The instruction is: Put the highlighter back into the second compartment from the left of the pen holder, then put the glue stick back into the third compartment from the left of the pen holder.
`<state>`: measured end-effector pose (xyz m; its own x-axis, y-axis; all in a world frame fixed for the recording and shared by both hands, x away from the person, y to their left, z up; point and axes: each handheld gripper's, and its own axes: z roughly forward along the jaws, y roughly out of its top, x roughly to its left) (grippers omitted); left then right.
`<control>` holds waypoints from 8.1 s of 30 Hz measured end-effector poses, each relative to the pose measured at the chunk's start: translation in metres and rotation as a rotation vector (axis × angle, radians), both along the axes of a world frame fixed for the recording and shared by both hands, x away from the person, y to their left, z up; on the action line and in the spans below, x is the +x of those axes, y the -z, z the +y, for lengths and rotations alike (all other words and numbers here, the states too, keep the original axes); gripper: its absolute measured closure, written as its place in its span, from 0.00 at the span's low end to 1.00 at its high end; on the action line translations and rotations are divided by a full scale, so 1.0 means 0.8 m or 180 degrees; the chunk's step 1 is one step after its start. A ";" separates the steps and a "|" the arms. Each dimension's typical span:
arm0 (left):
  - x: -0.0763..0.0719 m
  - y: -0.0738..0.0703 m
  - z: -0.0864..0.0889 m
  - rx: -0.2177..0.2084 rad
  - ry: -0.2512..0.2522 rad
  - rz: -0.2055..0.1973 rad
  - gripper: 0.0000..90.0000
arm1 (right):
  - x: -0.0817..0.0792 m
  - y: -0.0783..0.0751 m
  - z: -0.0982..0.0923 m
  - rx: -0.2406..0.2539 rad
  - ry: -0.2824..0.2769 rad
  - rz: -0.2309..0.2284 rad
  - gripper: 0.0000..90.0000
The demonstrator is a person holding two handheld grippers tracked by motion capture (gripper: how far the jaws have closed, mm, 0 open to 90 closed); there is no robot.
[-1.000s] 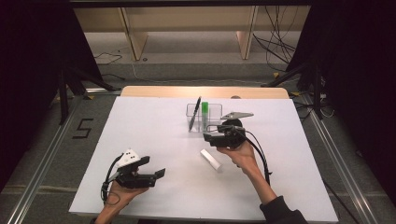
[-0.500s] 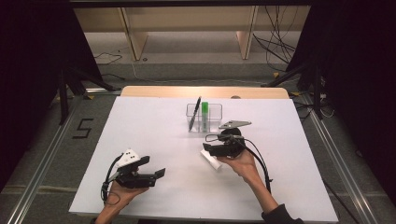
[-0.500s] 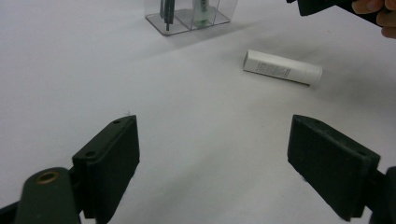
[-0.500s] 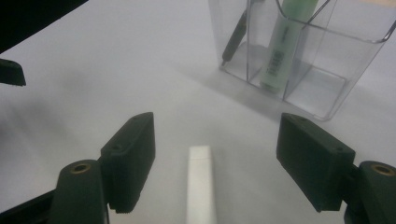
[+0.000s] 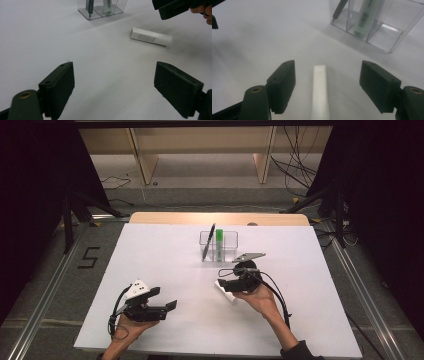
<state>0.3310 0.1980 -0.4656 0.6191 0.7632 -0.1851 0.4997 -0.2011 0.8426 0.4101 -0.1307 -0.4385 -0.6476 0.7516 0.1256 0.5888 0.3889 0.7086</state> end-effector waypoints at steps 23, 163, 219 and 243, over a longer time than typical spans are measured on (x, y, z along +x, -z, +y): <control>0.003 0.001 0.000 -0.0013 -0.0024 0.0023 0.18 | -0.004 0.016 0.005 -0.0309 -0.0093 0.0250 0.37; 0.010 -0.038 -0.018 0.0151 0.0521 0.0111 0.19 | -0.142 0.032 0.027 -0.1856 -0.1424 -0.2354 0.75; 0.051 -0.065 -0.160 0.1584 0.2473 0.0755 0.52 | -0.178 0.063 0.042 -0.2574 -0.2177 -0.3661 0.75; 0.064 -0.061 -0.173 0.1723 0.2731 0.1004 0.70 | -0.179 0.066 0.043 -0.2575 -0.2230 -0.3697 0.75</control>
